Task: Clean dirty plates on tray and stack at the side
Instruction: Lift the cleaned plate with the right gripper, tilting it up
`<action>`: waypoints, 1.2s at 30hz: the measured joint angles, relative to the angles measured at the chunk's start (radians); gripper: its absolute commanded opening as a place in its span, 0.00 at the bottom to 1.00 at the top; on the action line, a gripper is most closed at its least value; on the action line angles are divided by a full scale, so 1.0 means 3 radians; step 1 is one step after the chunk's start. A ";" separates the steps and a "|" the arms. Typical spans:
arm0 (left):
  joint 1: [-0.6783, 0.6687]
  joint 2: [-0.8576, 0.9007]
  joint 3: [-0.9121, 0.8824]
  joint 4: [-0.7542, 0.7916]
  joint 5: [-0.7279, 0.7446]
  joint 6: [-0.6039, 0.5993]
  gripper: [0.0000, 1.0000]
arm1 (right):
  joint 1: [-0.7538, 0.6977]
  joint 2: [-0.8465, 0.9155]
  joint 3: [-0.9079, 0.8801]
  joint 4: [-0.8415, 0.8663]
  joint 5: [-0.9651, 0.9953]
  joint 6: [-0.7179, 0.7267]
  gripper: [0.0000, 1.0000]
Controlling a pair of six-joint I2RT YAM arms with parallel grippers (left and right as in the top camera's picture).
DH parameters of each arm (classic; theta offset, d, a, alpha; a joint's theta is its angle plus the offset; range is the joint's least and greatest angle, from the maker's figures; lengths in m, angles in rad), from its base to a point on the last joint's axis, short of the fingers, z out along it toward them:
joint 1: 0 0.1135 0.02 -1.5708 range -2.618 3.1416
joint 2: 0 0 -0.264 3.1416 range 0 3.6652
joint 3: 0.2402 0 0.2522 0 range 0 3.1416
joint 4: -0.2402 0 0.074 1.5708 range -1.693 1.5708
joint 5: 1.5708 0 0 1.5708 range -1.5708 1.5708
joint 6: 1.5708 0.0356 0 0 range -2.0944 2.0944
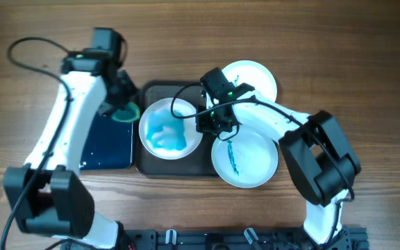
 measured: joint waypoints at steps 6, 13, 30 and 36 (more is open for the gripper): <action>0.0149 -0.0011 -0.0001 -0.0042 0.0013 0.0047 0.04 | 0.0394 -0.0444 0.0039 -0.0415 0.1092 -0.0015 0.04; 0.0148 -0.0011 -0.0001 -0.0032 0.0025 0.0061 0.04 | 0.0983 -0.0791 0.0081 -0.0731 0.2740 -0.0178 0.04; 0.0148 -0.0011 -0.0001 -0.0027 0.0117 0.0061 0.04 | 0.1811 -0.0816 0.0089 -0.0430 0.5189 -0.0871 0.04; 0.0148 -0.0011 -0.0001 -0.0019 0.0128 0.0061 0.04 | 0.1811 -0.0823 0.0089 -0.0352 0.5200 -0.1008 0.04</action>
